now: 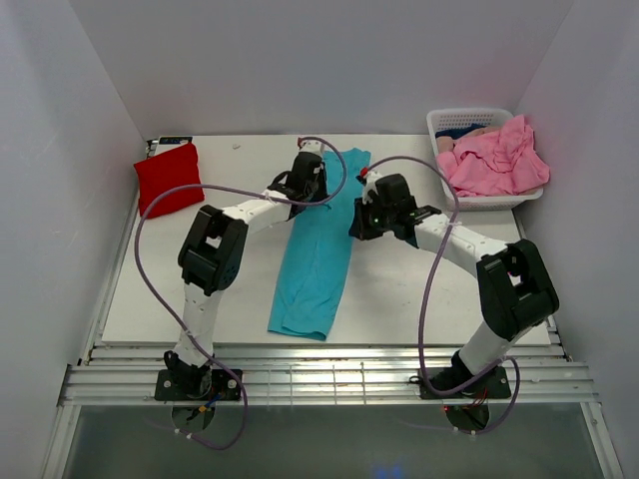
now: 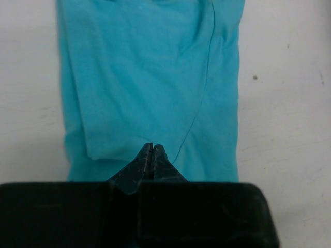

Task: Fold and stack the t-shirts
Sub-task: Rotate the tshirt 90 degrees

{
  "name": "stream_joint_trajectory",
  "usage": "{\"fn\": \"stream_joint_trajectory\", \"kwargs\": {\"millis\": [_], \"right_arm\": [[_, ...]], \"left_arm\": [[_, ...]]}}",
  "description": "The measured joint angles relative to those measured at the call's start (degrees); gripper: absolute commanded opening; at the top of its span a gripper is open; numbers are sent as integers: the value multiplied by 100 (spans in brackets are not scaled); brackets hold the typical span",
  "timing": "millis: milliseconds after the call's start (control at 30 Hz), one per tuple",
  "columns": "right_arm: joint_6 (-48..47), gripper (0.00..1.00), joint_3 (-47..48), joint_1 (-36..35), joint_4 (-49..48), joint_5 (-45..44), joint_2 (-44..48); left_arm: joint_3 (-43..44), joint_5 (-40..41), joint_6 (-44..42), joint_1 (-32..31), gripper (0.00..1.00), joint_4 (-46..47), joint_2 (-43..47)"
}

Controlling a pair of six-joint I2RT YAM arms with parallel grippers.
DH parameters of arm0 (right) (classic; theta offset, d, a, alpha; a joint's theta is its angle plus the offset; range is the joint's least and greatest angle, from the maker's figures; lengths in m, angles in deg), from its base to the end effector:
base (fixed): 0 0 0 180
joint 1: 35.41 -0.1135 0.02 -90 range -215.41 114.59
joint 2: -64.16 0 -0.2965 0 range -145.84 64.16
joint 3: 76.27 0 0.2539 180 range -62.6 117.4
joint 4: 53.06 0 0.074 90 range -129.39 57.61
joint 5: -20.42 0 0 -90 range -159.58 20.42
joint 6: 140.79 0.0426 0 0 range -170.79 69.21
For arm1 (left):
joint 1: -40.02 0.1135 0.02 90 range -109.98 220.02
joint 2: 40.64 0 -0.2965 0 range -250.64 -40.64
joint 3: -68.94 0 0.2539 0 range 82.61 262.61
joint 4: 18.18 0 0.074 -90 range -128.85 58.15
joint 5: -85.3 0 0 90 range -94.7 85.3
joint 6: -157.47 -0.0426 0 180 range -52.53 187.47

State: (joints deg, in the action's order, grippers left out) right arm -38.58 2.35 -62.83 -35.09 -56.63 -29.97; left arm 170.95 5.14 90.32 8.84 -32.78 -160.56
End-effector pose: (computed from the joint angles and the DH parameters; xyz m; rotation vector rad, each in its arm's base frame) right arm 0.3350 0.1846 0.2776 -0.4251 2.1677 0.6372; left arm 0.4378 -0.2564 0.2301 0.0549 2.1509 -0.3706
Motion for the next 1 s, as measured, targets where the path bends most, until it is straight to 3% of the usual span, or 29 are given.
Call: {"fn": "stream_joint_trajectory", "kwargs": {"millis": [133, 367, 700, 1000], "right_arm": [[120, 8, -664, -490, 337, -195, 28], [293, 8, -1257, -1121, 601, -310, 570], [579, 8, -1941, -1893, 570, 153, 1154], [693, 8, -2221, -2365, 483, 540, 1392]], "left_arm": [[321, -411, -170, -109, 0, -52, -658], [356, -778, -205, -199, 0, 81, -824], [1231, -903, -328, -181, 0, 79, -1478], [1294, -964, -326, -114, 0, 70, -1681]]}}
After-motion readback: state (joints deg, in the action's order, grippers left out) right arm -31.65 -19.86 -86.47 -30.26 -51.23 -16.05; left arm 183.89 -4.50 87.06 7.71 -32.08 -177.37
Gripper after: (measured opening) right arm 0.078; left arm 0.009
